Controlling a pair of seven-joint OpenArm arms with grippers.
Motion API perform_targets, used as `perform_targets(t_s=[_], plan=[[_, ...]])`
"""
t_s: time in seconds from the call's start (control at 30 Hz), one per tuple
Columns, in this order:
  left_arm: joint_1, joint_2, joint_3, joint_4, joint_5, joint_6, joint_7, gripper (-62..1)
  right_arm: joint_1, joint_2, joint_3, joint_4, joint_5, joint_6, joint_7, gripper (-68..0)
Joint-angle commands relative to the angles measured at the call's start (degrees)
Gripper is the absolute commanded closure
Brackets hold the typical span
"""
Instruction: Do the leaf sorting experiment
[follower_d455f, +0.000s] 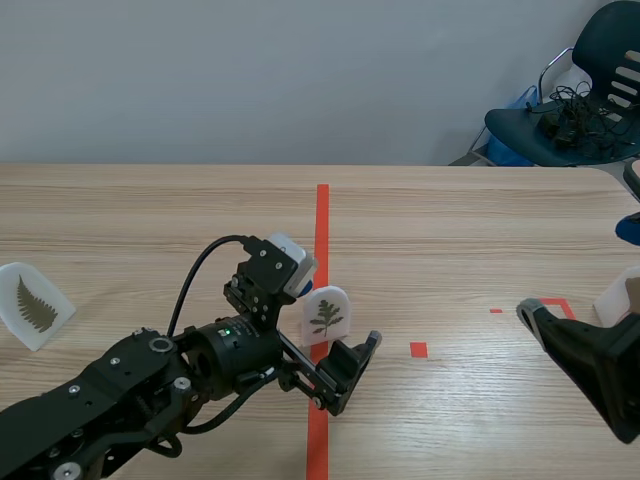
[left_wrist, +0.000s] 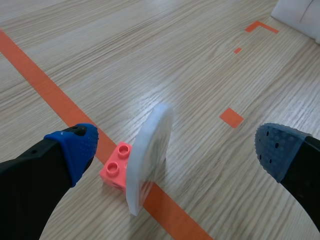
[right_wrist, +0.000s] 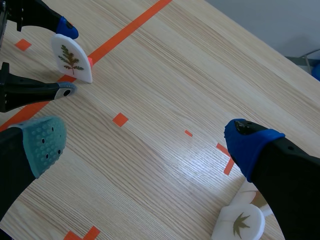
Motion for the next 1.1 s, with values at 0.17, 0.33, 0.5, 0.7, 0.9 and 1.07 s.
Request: perform_targets(t_s=[0.17,0.33,0.5,0.7,0.9,1.07], plan=[[-0.17,0.35,-0.63,1.7,-0.55,1.42,-2.08,-28.3,0.46,-0.02,0.57,0.98,0.42,-0.17,0.42,-67.9],[-0.31,0.44,-0.63,1.7,-0.55,2.75,-2.08,-9.5,0.46,-0.02,0.57,0.98,0.42,-0.17,0.26,-67.9],[-0.31,0.24,-0.63,1.75,-0.57,2.6,-1.99,-4.2,0.46,-0.02,0.57,0.98,0.42,-0.17,-0.48,-67.9],[1.29,-1.79,-1.57,8.68,-2.16,2.4,3.65,-4.2,0.48,-0.02,0.57,0.98,0.42,-0.17,-0.44,-67.9],[8.17,-5.97,-9.31,22.73,-7.26,2.69,9.22,-4.2,0.5,-0.02,0.81,0.98,1.27,-0.17,-0.42,-67.9],[14.62,-7.52,-19.85,27.12,-8.85,3.56,9.94,-4.2,0.5,-0.02,0.81,0.98,1.27,-0.2,-0.42,-67.9]])
